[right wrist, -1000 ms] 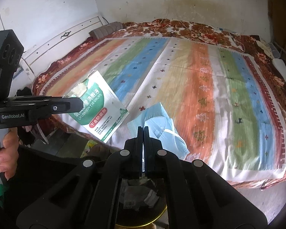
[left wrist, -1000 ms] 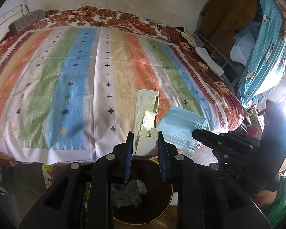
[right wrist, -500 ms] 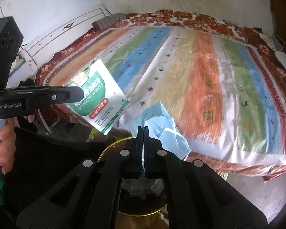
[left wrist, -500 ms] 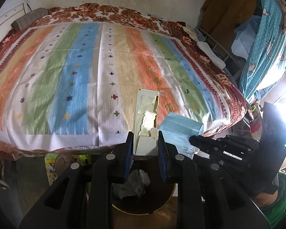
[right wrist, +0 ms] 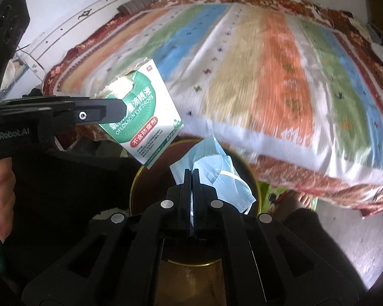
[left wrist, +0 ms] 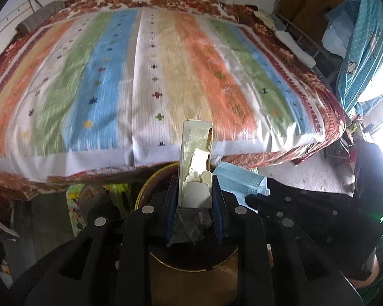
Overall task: Collect trash
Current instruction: 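Lift the box and mask off the bed and carry them over the bin, then open both grippers to drop the box and mask into the bin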
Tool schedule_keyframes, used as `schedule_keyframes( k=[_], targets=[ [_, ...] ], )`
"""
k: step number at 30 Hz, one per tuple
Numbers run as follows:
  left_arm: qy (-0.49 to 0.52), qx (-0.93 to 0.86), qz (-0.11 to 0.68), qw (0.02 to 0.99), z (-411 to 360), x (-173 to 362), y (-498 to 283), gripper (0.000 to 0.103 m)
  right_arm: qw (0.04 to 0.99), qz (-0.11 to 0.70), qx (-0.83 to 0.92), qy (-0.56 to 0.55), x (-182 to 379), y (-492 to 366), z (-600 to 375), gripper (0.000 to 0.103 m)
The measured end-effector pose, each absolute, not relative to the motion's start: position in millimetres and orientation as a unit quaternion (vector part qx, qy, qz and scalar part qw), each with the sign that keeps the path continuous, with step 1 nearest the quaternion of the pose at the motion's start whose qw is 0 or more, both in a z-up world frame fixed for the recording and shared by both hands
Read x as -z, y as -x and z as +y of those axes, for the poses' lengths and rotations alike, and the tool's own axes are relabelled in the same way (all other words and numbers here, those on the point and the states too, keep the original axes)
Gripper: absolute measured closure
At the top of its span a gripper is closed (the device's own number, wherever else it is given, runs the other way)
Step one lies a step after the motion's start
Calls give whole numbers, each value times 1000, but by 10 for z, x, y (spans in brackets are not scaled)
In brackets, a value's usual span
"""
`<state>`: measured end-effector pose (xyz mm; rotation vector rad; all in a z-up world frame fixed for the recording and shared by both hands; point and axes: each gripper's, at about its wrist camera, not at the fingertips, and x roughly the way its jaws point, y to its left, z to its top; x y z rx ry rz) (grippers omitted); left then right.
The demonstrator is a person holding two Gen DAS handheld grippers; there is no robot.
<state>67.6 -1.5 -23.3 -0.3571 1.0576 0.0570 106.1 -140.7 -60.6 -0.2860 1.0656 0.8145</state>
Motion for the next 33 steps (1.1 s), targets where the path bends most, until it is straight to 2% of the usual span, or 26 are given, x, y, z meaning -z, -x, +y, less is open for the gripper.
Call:
schedule_keyframes(
  k=[8, 17, 20, 21, 22, 23, 25, 31, 33],
  targets=[
    [200, -26, 550, 811, -22, 535, -775, 80, 747, 553, -353, 104, 961, -1109, -1432, 103],
    [206, -38, 586, 782, -87, 822, -875, 79, 737, 585, -323, 101, 1192, -1244, -1426, 103],
    [219, -48, 594, 772, -49, 896, -918, 77, 731, 602, -310, 83, 1301, -1334, -1445, 102],
    [224, -52, 595, 770, -24, 910, -927, 72, 729, 607, -307, 79, 1329, -1359, -1444, 102],
    [232, -55, 593, 769, 6, 916, -934, 66, 729, 611, -302, 74, 1356, -1384, -1448, 97],
    [244, -56, 588, 769, 43, 905, -938, 58, 729, 612, -298, 70, 1373, -1398, -1452, 87],
    [250, -59, 579, 774, 76, 865, -932, 56, 731, 613, -293, 64, 1391, -1422, -1452, 79],
    [247, -55, 565, 786, 87, 753, -907, 55, 740, 600, -300, 58, 1276, -1403, -1484, 75],
    [247, -48, 556, 792, 98, 681, -855, 51, 746, 590, -303, 57, 1195, -1363, -1516, 74]
  ],
)
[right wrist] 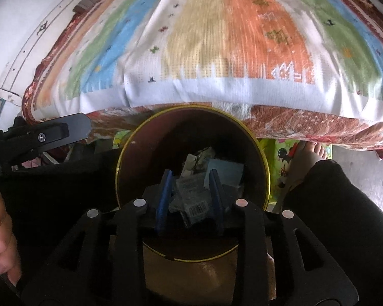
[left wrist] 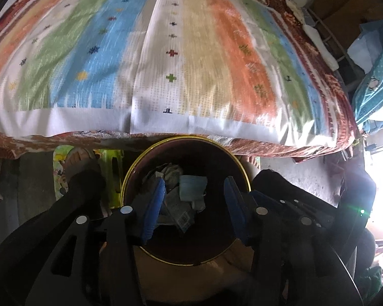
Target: Collect trash
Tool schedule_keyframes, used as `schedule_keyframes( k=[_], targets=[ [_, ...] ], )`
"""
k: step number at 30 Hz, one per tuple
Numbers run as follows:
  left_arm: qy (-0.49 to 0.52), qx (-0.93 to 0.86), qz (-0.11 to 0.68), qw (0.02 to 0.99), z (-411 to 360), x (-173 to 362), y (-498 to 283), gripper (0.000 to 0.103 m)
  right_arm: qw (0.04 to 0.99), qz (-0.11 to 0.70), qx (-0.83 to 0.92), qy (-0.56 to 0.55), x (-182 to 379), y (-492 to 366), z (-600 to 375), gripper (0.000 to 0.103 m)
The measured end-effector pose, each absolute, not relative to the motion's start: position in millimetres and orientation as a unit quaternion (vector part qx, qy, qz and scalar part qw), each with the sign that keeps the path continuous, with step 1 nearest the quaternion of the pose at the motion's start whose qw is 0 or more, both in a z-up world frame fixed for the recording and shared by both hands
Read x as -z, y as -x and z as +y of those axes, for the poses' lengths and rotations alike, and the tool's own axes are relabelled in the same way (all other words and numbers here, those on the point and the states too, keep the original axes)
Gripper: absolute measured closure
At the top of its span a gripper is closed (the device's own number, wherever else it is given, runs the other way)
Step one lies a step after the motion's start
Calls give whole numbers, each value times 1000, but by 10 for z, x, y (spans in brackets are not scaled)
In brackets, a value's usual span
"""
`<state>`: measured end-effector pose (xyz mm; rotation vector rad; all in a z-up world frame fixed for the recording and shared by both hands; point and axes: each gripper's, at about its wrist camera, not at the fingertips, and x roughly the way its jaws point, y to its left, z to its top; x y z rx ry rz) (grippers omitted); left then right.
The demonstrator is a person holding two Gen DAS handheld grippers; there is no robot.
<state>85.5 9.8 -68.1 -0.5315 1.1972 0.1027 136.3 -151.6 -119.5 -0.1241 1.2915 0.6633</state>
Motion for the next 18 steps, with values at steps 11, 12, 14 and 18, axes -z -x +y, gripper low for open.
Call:
schedule_keyframes(
  k=[11, 12, 14, 18],
  targets=[
    [186, -16, 485, 854, -11, 301, -323, 23, 790, 505, -337, 83, 695, -954, -1846, 48],
    [184, -13, 481, 857, -25, 293, -269, 20, 797, 494, -336, 89, 650, -893, -1902, 47],
    [172, -6, 468, 867, -98, 255, -150, 14, 806, 477, -336, 96, 587, -799, -1977, 38],
    [142, -7, 438, 888, -288, 224, 117, 6, 830, 436, -335, 98, 426, -583, -2183, 23]
  ],
)
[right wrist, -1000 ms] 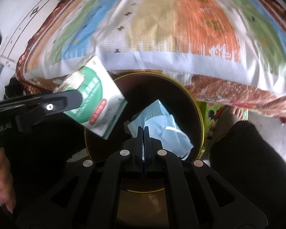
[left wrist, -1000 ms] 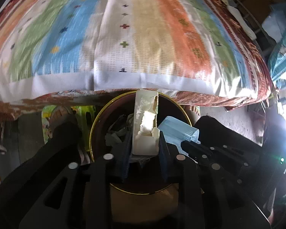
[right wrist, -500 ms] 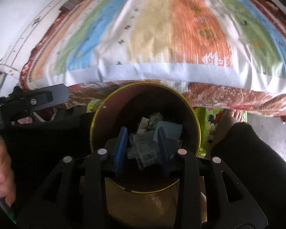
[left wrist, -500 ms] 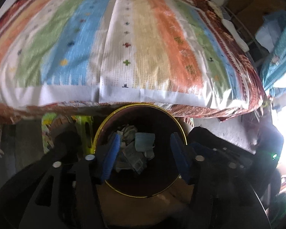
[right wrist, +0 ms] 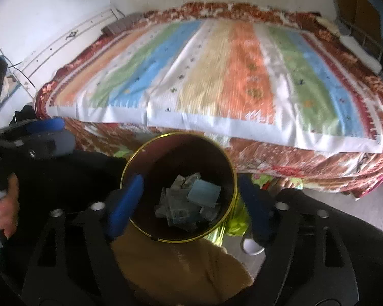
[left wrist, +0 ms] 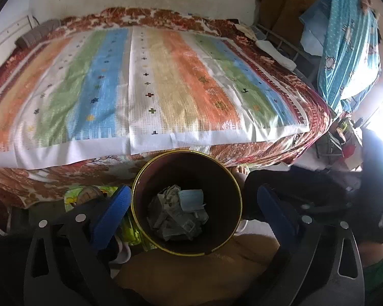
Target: Collect trash
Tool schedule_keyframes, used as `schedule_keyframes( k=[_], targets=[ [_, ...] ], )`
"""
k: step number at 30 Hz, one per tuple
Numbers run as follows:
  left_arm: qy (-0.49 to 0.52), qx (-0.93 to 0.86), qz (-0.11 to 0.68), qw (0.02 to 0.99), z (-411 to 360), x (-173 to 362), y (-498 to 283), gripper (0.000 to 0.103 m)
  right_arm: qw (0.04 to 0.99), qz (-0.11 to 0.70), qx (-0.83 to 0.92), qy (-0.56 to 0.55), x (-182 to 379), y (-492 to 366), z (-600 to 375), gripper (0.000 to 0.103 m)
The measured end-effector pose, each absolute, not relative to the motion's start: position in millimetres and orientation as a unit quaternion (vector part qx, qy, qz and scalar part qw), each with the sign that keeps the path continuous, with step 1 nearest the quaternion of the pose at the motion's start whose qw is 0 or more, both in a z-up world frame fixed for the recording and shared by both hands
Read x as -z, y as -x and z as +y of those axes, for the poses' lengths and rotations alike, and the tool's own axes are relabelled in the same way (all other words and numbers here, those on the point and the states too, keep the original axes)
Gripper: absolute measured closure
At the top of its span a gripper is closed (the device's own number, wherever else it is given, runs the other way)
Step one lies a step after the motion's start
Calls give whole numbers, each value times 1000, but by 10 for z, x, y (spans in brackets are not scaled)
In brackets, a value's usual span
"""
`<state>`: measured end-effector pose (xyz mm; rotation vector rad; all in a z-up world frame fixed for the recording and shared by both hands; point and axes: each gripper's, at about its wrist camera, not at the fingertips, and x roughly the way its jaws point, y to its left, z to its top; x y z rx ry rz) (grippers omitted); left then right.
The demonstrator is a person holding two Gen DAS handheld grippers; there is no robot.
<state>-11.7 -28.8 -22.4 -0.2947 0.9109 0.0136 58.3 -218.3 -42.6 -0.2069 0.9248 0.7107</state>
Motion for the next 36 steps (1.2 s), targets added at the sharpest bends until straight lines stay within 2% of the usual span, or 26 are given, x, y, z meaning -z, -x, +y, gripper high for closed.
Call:
schedule_keyframes(
  k=[2, 9, 36],
  targets=[
    [138, -21, 442, 886, -317, 294, 207, 6, 833, 423, -343, 98, 384, -476, -2249, 9],
    [115, -47, 405, 906, -331, 286, 407, 6, 842, 393, -360, 85, 340, -223, -2375, 9],
    [127, -54, 419, 897, -332, 368, 464, 6, 837, 379, -388, 69, 308, -157, -2341, 9]
  ],
)
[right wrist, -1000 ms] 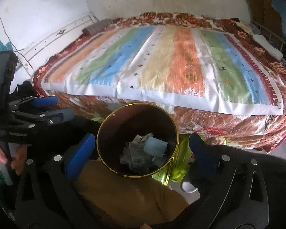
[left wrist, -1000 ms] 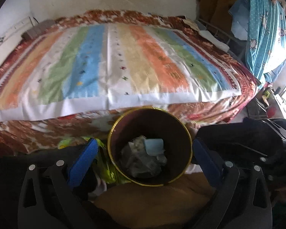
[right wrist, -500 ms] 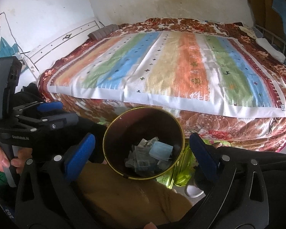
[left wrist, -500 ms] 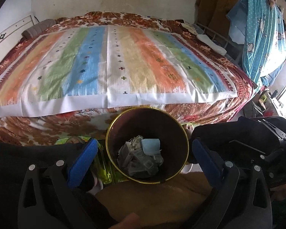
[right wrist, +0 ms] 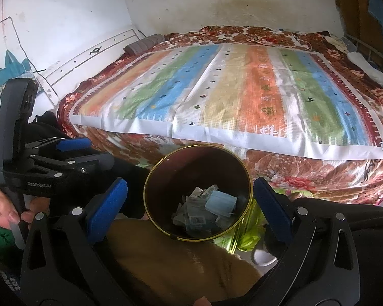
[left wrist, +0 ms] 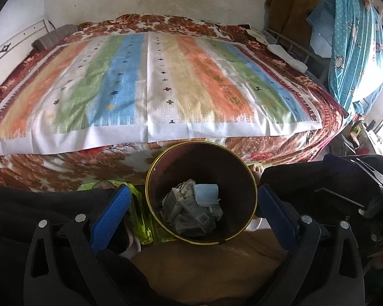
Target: Collect trash
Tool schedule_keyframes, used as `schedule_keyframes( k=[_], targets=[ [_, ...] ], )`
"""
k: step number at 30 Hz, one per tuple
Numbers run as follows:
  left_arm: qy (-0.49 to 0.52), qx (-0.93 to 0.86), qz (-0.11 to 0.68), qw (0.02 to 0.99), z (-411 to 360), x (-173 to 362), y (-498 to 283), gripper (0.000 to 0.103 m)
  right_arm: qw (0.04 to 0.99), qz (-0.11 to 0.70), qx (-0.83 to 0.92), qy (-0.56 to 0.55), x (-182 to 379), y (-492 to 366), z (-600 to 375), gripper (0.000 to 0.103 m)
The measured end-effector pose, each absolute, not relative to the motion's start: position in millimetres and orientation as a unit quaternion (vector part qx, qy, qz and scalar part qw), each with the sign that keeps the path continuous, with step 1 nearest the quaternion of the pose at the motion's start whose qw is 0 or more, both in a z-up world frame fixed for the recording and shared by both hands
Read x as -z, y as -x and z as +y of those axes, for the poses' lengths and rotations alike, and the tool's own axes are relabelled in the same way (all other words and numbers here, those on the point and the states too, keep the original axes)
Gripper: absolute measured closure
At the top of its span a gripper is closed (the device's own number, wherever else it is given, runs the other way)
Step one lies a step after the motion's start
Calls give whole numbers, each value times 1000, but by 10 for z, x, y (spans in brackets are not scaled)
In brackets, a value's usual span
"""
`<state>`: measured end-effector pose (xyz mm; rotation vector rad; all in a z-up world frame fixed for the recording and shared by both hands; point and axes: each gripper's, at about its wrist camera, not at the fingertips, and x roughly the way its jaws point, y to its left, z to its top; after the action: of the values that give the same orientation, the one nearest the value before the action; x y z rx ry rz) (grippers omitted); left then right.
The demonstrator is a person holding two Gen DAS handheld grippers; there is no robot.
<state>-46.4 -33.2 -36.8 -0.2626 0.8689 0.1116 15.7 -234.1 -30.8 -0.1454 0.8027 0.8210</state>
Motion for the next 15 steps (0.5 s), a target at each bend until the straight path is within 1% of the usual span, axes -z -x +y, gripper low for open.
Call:
schedule_keyframes(
  k=[15],
  targets=[
    [131, -41, 426, 894, -376, 392, 457, 6, 835, 381, -392, 68, 307, -150, -2329, 9]
  ],
)
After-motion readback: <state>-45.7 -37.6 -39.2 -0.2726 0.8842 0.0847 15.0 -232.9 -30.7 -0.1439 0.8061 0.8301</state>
